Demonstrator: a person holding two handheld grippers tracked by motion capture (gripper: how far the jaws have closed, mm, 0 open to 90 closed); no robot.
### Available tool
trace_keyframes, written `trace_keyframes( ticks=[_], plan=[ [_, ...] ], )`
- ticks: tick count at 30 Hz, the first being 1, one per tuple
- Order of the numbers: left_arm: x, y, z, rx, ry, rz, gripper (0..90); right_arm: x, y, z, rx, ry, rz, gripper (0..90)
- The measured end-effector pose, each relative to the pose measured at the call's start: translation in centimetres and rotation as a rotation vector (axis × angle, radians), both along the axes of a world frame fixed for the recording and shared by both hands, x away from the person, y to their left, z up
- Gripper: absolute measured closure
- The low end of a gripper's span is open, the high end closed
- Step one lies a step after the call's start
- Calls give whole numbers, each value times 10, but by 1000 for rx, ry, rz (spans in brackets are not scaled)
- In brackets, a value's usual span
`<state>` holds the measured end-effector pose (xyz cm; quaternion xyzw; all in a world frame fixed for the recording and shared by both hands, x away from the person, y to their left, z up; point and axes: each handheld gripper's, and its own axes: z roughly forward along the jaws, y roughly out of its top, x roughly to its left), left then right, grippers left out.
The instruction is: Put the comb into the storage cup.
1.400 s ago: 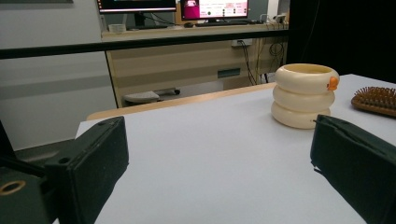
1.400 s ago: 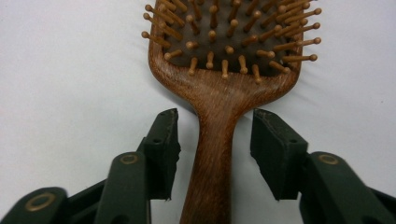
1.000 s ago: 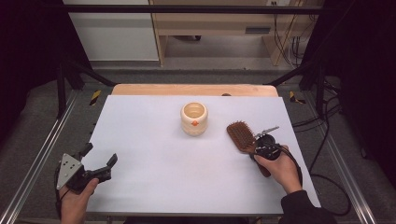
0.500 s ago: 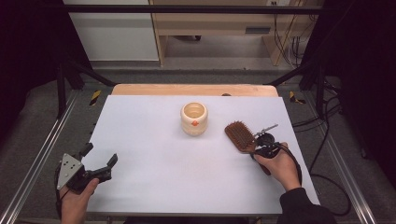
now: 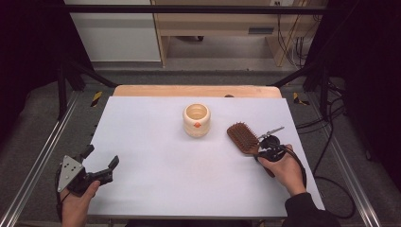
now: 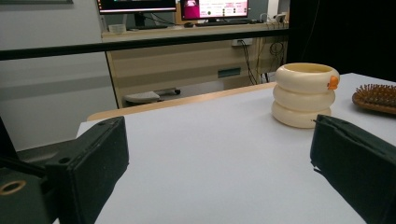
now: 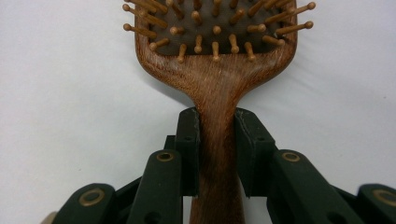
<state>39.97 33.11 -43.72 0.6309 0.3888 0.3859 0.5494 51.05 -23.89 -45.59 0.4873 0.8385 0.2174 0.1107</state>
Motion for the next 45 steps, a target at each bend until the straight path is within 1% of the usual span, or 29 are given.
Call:
trace_keyframes(
  ticks=[3,6,7,8,9,10,11,14,16,20,21,24,27,29,31,34,36,39,40,43,45],
  plan=[
    [-1,-1,1,-1,-1,-1,45,-7,0,2,12,-28,7,726],
    [-1,-3,2,-13,8,-4,43,-16,0,9,52,-77,5,726],
    [-2,-5,2,-16,13,-1,38,-19,1,12,61,-94,12,726],
    [-2,-6,4,-26,14,-2,35,-22,2,15,70,-123,17,726],
    [-2,-9,5,-31,16,-9,33,-25,4,18,88,-141,24,726],
    [-2,-11,8,-31,16,-13,31,-27,6,20,105,-169,27,726],
    [-3,-14,10,-41,18,-17,30,-30,8,23,116,-194,32,726],
    [-3,-25,19,-50,15,-51,17,-36,14,30,146,-253,41,726],
    [-2,-33,23,-53,21,-74,17,-38,17,34,164,-297,57,726],
    [6,-54,31,-48,21,-118,16,-41,24,35,210,-354,68,726],
    [8,-60,33,-55,16,-129,17,-42,25,35,226,-358,68,727],
    [17,-75,42,-91,4,-159,18,-43,31,35,234,-387,76,726],
    [27,-90,50,-95,-3,-179,18,-45,34,35,254,-412,76,726],
    [32,-99,56,-98,-1,-190,19,-46,36,36,270,-424,75,726],
    [35,-107,62,-121,-1,-208,20,-48,37,37,283,-437,76,726],
    [39,-120,68,-120,7,-222,20,-49,41,38,295,-449,80,726],
    [41,-128,71,-124,9,-230,21,-50,44,39,303,-460,88,727],
    [43,-137,72,-152,16,-253,20,-52,49,42,311,-474,100,726],
    [45,-139,72,-162,19,-259,20,-53,51,42,315,-479,105,727],
    [49,-145,71,-169,28,-275,21,-54,57,45,331,-495,114,727],
    [50,-147,71,-181,30,-289,22,-55,62,47,339,-509,120,727]
  ],
)
